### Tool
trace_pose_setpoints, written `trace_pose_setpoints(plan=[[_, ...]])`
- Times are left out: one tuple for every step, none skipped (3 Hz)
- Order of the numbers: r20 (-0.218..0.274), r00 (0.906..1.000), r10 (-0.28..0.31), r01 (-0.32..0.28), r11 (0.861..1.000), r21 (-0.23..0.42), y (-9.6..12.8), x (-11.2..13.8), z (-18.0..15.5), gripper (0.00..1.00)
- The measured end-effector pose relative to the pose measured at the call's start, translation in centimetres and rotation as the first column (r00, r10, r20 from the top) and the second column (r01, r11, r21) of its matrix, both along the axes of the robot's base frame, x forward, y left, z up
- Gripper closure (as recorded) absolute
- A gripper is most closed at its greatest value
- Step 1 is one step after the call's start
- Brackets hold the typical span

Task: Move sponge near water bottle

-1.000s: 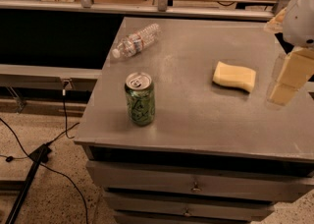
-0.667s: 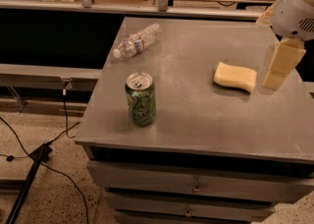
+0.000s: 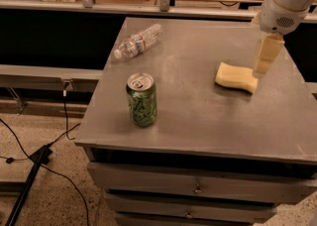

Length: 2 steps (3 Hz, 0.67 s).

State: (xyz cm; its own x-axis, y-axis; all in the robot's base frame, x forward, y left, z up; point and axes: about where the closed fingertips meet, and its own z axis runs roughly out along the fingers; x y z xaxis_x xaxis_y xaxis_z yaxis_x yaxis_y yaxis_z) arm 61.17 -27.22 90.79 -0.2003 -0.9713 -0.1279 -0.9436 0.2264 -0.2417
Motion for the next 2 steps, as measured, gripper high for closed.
trace_pose_setpoints(plan=[[-0.004,1.0,0.001,-0.001,1.0,0.013,-0.3,0.26,-0.59,0.0],[-0.022,0.9995,0.023,-0.02,0.994,0.109,0.17,0.51,-1.12,0.0]])
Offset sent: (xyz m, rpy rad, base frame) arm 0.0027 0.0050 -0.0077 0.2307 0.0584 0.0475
